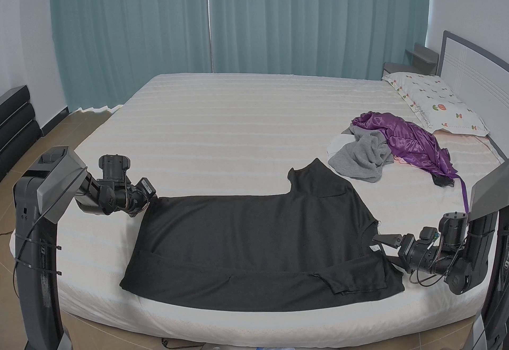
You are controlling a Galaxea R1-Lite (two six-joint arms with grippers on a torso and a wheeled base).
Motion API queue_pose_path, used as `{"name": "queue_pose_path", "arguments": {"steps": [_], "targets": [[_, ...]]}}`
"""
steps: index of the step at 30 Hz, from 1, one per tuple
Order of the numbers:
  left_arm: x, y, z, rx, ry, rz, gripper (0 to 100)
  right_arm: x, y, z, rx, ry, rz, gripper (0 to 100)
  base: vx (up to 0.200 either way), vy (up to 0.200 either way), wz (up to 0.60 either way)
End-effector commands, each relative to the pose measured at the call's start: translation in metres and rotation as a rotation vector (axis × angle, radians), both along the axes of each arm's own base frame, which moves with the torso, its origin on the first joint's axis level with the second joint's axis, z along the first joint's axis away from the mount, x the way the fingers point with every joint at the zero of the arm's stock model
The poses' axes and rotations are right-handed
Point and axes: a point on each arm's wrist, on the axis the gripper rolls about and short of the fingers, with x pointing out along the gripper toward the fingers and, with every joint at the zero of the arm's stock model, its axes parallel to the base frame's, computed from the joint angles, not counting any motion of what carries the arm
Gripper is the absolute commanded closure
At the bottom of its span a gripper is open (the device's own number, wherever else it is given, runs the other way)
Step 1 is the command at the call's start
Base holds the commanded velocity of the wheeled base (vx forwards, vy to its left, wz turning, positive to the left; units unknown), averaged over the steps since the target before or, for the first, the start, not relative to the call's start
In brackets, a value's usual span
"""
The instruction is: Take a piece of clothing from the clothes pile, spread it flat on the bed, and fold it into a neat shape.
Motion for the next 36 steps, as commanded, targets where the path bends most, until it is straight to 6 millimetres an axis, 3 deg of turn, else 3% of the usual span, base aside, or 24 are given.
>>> {"name": "queue_pose_path", "arguments": {"steps": [1,5,11,19,22,24,36], "targets": [[-0.001,0.003,0.002,0.010,0.002,0.027,100,0.004,0.000,0.009,-0.001,-0.054,-0.002,0,0.000,0.000,0.00],[-0.001,0.003,0.000,0.022,0.008,0.061,100,0.010,0.009,0.024,-0.009,-0.126,0.011,0,0.000,0.000,0.00],[-0.001,0.004,0.002,-0.005,0.013,0.083,100,0.031,0.021,0.028,-0.075,-0.203,-0.054,0,0.000,0.000,0.00],[-0.005,0.004,0.001,-0.028,0.027,0.087,100,0.087,0.032,0.045,-0.093,-0.206,-0.064,0,0.000,0.000,0.00],[-0.006,0.004,0.002,-0.030,0.028,0.087,100,0.099,0.041,0.045,-0.103,-0.185,-0.059,0,0.000,0.000,0.00],[-0.007,0.003,0.001,-0.029,0.034,0.084,100,0.122,0.057,0.045,-0.140,-0.172,-0.082,0,0.000,0.000,0.00],[-0.008,0.003,0.002,-0.031,0.023,0.082,100,0.175,0.071,0.039,-0.197,-0.134,-0.074,0,0.000,0.000,0.00]]}}
